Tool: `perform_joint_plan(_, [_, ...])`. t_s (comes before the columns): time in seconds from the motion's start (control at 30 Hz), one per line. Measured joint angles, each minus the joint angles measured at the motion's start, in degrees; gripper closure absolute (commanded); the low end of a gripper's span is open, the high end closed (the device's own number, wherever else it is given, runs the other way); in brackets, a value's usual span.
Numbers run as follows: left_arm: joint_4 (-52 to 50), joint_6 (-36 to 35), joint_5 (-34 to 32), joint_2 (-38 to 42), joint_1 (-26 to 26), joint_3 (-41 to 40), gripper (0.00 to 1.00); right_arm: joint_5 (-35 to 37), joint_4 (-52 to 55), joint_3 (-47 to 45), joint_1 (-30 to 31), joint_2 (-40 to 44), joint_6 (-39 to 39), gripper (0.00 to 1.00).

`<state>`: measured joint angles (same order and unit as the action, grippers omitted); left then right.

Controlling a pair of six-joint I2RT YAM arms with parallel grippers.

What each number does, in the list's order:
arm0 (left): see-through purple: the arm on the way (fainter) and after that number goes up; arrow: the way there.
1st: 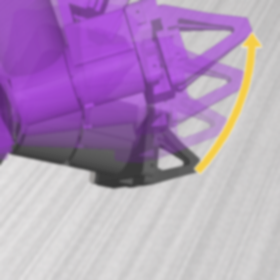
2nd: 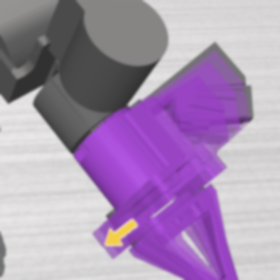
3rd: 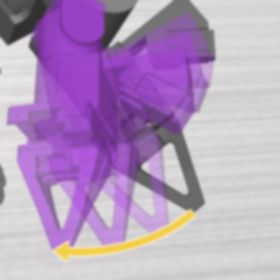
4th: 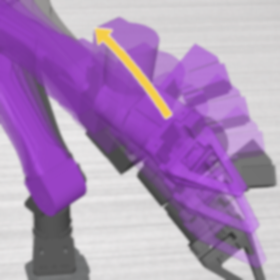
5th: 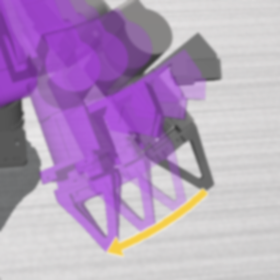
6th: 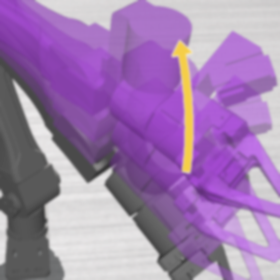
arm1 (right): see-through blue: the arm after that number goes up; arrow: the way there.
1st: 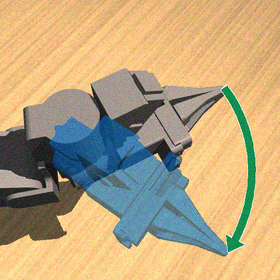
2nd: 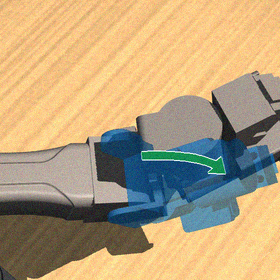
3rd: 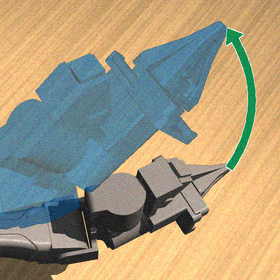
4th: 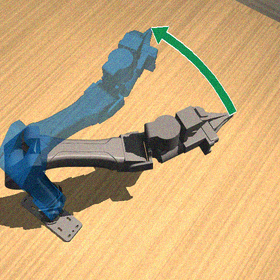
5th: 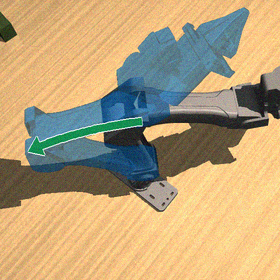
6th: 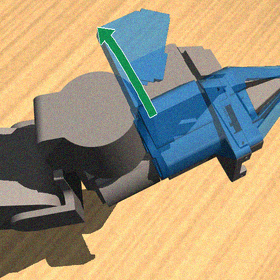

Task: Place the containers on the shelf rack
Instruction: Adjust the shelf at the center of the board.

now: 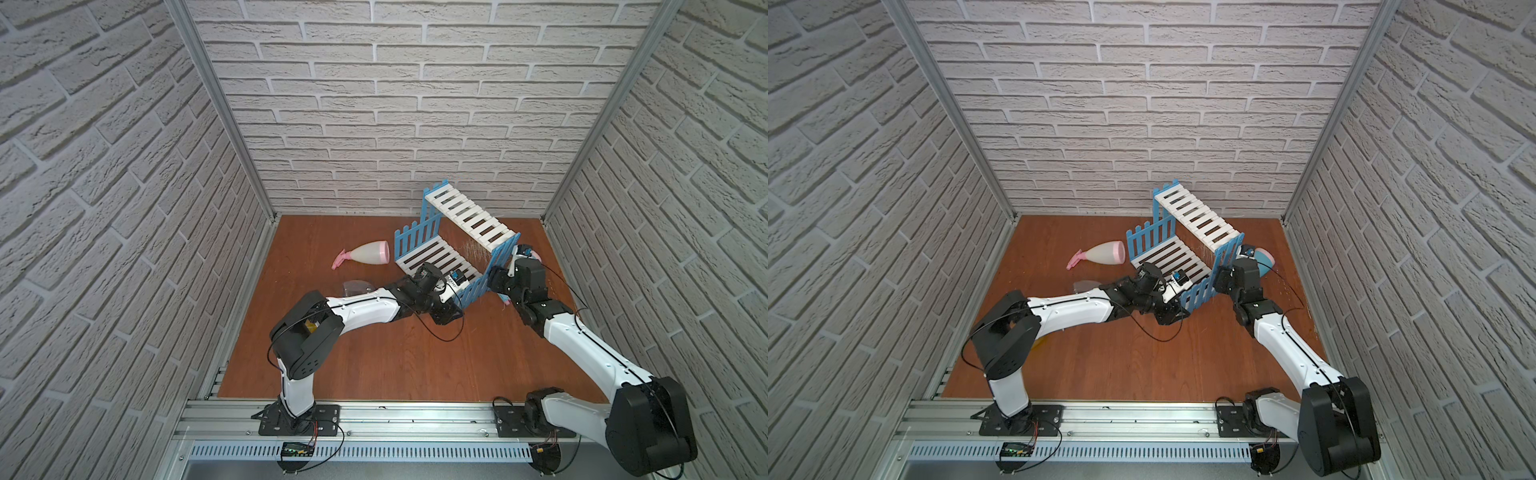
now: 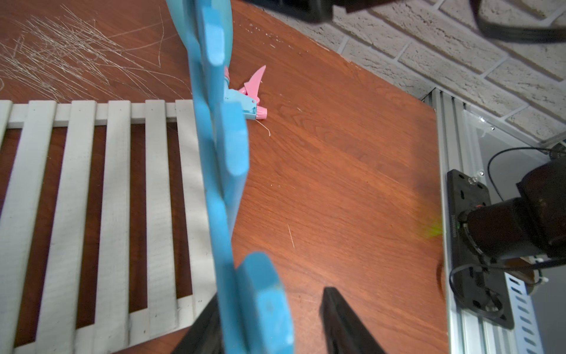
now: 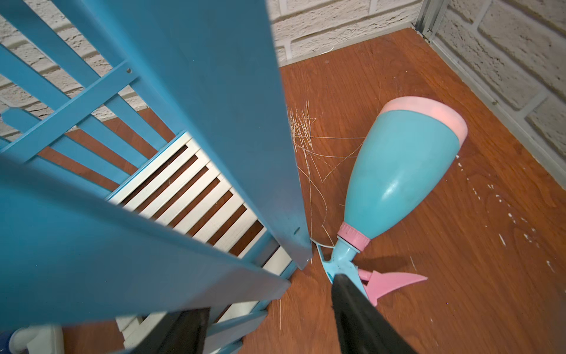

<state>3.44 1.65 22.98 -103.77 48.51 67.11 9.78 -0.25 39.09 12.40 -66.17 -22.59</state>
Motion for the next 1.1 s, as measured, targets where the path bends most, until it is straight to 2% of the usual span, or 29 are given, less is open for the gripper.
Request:
perform_joint_plan(0.07, [0.15,1.33,-1.53,3.04,-1.09,-2.86,0.22,0.37,0.83,-1.16,-0.02,2.78,-0.61,0.25])
perform_joint_plan(0.17, [-3.06,2.21,-4.98,9.90,-4.55,-5.88,0.14,1.42,2.21,-3.32,-0.28,10.82,-1.75,0.15])
perform_joint_plan(0.27, [-5.42,2.51,-8.15,16.44,-11.13,-5.55,0.11,2.62,3.43,-4.68,0.59,18.60,-2.34,0.13])
perform_joint_plan(0.37, [-6.29,2.47,-10.14,18.14,-17.99,-3.54,0.09,5.46,4.04,-6.29,4.52,22.86,-1.81,0.09])
perform_joint_plan(0.47, [-6.62,2.12,-11.45,15.41,-24.15,-0.31,0.08,9.07,4.26,-7.80,9.97,25.49,-0.28,0.07])
perform_joint_plan(0.57, [-6.54,1.07,-11.63,9.57,-27.69,4.09,0.06,11.39,3.69,-7.76,12.79,25.38,0.59,0.06])
perform_joint_plan(0.9, [-9.88,-3.78,-7.41,-10.71,-29.07,22.71,0.06,15.23,-0.02,-3.98,14.38,15.19,0.55,0.04])
perform_joint_plan(1.0, [-10.12,-4.46,-4.70,-13.14,-29.07,24.50,0.11,16.46,-1.64,-2.34,14.40,12.41,0.48,0.05])
perform_joint_plan(1.1, [-10.19,-5.35,-1.99,-14.10,-29.05,24.65,0.28,18.43,-2.40,-0.79,14.40,9.62,0.26,0.07])
